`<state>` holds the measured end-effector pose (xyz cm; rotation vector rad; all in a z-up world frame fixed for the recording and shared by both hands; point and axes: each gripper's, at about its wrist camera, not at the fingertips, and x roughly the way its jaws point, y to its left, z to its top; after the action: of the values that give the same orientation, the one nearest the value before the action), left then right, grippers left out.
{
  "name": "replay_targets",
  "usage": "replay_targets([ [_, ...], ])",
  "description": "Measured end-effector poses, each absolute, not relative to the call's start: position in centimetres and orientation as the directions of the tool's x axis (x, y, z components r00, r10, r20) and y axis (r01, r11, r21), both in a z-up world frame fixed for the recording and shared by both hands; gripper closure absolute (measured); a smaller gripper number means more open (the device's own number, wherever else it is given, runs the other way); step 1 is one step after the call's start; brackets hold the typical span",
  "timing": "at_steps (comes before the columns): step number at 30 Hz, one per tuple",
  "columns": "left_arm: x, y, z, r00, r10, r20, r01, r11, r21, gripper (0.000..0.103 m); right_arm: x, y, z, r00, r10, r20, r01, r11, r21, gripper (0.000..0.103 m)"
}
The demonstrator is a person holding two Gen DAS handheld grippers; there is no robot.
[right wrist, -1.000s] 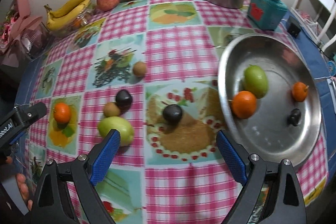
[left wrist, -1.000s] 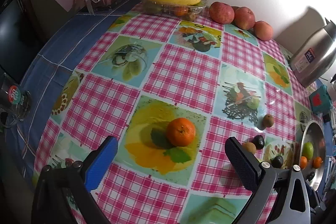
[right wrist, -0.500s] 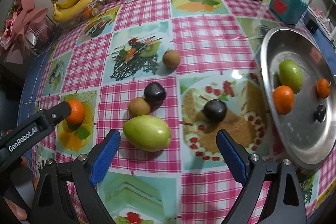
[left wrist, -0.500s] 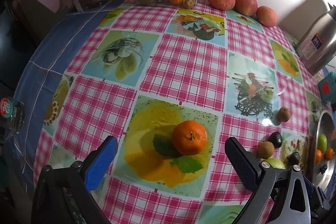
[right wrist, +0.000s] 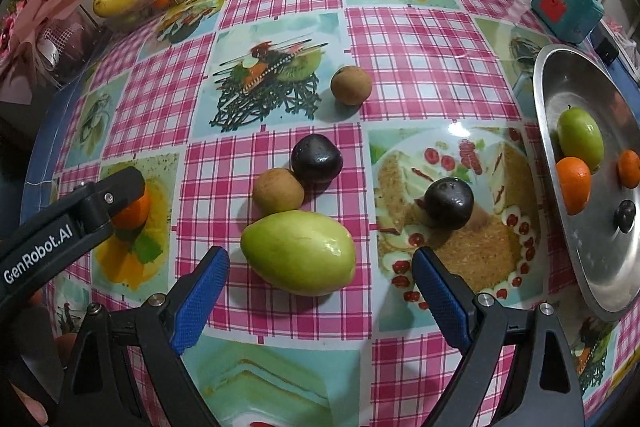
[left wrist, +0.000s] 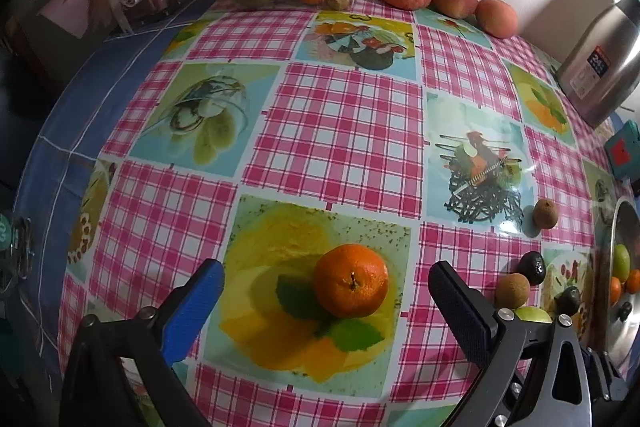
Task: Organize fruits
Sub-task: 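Move the left tool to a loose tangerine while the right tool reaches a pale green mango, then close the left tool on the tangerine while the right tool grips the pale green mango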
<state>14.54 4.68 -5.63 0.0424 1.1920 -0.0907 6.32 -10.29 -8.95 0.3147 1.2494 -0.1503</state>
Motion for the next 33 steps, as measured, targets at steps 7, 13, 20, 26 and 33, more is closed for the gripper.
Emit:
replay_targets([
  [7,14.8,4.1,-6.2,0.374,-0.058,-0.926,0.134,0.991,-0.008,0.000,6.7,-9.9,-9.3,0.309,0.048,-0.950,0.282,0.949,0.140,0.010],
  [13,15.1,3.6,-6.7,0.357,-0.061,-0.932,0.155,0.988,-0.005,0.000,6.8,-9.9,-9.4,0.310,0.029,-0.950,0.287,0.950,0.122,0.010],
  [20,15.2,4.4,-6.6,0.342,-0.089,-0.935,0.122,0.991,-0.050,0.015,6.6,-10.3,-8.9,0.322,0.008,-0.947,0.293,0.950,0.108,0.012],
  [26,15.0,4.3,-6.3,0.317,-0.136,-0.939,0.133,0.986,-0.098,0.049,6.5,-10.4,-7.9,0.351,0.021,-0.936,0.270,0.955,0.122,0.034],
  [33,14.6,4.2,-6.0,0.309,-0.161,-0.937,0.137,0.983,-0.124,0.061,6.4,-10.1,-7.3,0.360,0.041,-0.932,0.250,0.958,0.139,0.048],
])
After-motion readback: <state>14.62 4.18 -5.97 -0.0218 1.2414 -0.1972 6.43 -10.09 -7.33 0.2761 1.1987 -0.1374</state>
